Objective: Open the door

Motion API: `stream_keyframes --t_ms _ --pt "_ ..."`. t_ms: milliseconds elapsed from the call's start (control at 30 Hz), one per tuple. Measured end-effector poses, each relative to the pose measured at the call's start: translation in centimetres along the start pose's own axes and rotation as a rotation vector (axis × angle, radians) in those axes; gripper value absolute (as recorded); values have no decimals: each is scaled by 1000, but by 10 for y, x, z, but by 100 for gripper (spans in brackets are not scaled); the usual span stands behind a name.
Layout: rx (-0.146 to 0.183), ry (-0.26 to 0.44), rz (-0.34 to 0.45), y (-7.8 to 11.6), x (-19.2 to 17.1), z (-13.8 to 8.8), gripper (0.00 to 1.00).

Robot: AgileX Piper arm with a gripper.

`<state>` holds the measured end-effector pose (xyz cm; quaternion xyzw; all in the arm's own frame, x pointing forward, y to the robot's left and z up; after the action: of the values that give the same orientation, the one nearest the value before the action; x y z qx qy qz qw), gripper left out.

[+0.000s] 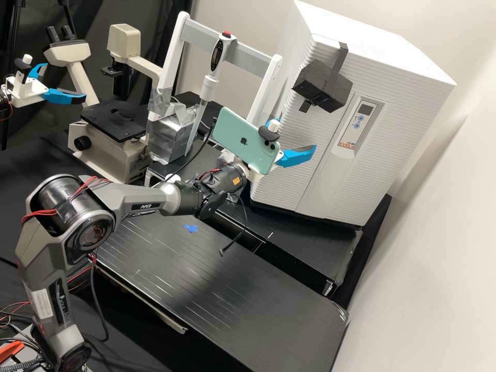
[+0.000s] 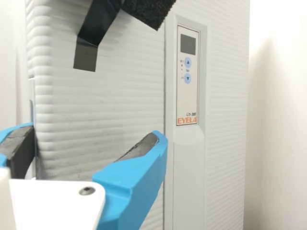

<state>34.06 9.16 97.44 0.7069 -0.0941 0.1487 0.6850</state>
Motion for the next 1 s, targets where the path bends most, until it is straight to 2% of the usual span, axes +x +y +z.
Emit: stream_keyframes --t_ms 433,500,667,900,1000 --pt "9 7 -18 -2 -1 0 0" --pt "24 3 -21 -4 -2 2 0" --pt "24 5 -34 -5 -4 2 0" --pt "54 1 -47 -7 -8 3 0" --pt "38 4 -51 -5 -9 4 0"
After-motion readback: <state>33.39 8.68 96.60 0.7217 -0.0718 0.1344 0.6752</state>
